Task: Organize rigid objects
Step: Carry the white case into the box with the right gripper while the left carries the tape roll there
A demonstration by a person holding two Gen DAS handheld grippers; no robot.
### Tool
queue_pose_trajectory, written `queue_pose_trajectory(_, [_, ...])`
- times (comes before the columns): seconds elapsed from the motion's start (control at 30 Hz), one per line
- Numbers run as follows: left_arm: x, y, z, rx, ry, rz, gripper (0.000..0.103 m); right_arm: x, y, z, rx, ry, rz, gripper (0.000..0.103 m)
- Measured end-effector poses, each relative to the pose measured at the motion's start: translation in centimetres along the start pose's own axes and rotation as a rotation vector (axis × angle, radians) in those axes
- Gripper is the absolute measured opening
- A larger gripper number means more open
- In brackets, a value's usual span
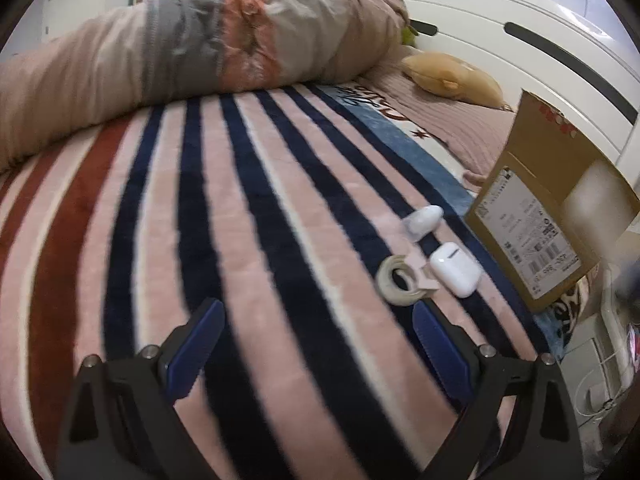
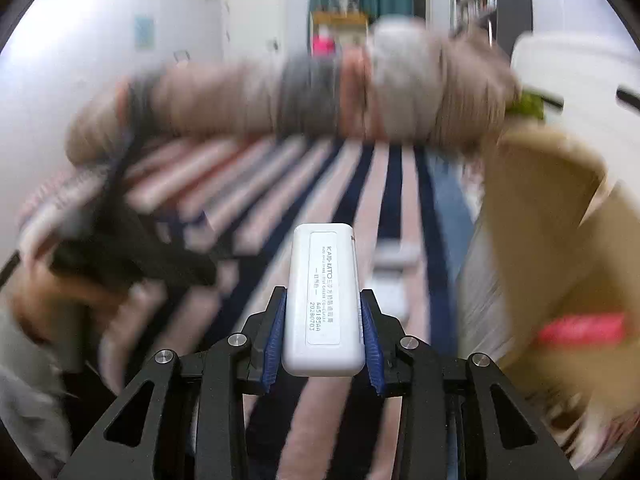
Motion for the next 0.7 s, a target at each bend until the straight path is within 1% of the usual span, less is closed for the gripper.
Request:
queue_pose_trajectory(0.03, [-0.6,0.0,-0.5,0.007,0.013,-0.001,0.094,-1.0,-1.5,1.9,-0.048,0.010,0.007,0.031])
queue_pose_trajectory(0.1, [-1.9,0.0,-1.7,0.028,0.032,-0.003,0.094,-3.3,-3.5,4.3,-0.102,0.052,0.012,0.031])
queue_pose_trajectory(0.13, [-2.9,0.0,-2.4,0.038,0.045,-0.014,0.094,-5.1,-4.4,5.5,-0.120,0.081,0.004,0.031])
queue_pose_trajectory(0.17, [-3.6,0.0,-2.9,0.042,0.054,-0.023,0.094,-7.0,-5.0,6.2,-0.118,0.106,-0.008,0.031])
queue_pose_trajectory(0.23, [-5.1,-0.1,-4.1,0.056,0.064,-0.042,0.093,-10.3,-5.4,6.1,-0.052,0.116,-0.015,0.031])
queue_pose_trajectory(0.27, [-5.6,-0.1,-4.5,0.061,0.056,-0.049,0.089,-11.8,-5.2,5.6,-0.014,0.117,-0.026,0.031])
queue_pose_trajectory(0.3, [-6.0,-0.1,-5.1,0.068,0.037,-0.055,0.082,-13.3,-4.9,5.1,0.026,0.129,-0.039,0.031])
queue_pose_trajectory(0.33, [-6.1,-0.1,-5.7,0.078,0.006,-0.059,0.078,-15.1,-4.4,4.5,0.073,0.160,-0.049,0.031])
queue_pose_trajectory(0.37, [-6.1,0.0,-6.2,0.086,-0.015,-0.057,0.070,-15.9,-4.0,4.7,0.094,0.179,-0.049,0.031])
queue_pose_trajectory(0.4, [-6.1,0.1,-6.6,0.090,-0.034,-0.054,0.067,-17.0,-3.6,4.2,0.124,0.200,-0.050,0.031])
queue_pose_trajectory(0.43, [-6.2,0.3,-6.8,0.086,-0.047,-0.057,0.066,-17.6,-3.3,3.9,0.148,0.208,-0.055,0.031])
queue_pose_trajectory(0.47, [-6.3,0.3,-6.9,0.080,-0.050,-0.063,0.060,-18.3,-2.7,3.8,0.171,0.213,-0.066,0.031])
queue_pose_trajectory(0.5, [-6.4,0.4,-6.8,0.077,-0.059,-0.071,0.051,-18.7,-2.3,3.6,0.187,0.217,-0.080,0.031])
queue_pose_trajectory(0.57, [-6.3,0.4,-6.7,0.074,-0.068,-0.075,0.041,-19.5,-1.7,3.2,0.221,0.233,-0.105,0.031])
queue_pose_trajectory(0.6, [-6.2,0.4,-6.6,0.075,-0.063,-0.067,0.041,-19.9,-1.5,3.0,0.231,0.250,-0.108,0.033])
queue_pose_trajectory(0.63, [-5.9,0.4,-6.5,0.077,-0.059,-0.060,0.041,-20.1,-1.3,3.0,0.239,0.285,-0.105,0.035])
queue_pose_trajectory(0.7, [-5.7,0.4,-6.2,0.072,-0.056,-0.058,0.041,-20.5,-1.3,2.9,0.229,0.308,-0.104,0.044])
Point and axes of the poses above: each gripper's, at about its wrist camera, not at the fingertips, and z roughly against the way its jaws point, x to its left, y to its underside, the point moved 5 cm from there along -z, roughly the way its jaws point, and after that the axes turned 5 degrees about z, right-handed, at the moved point
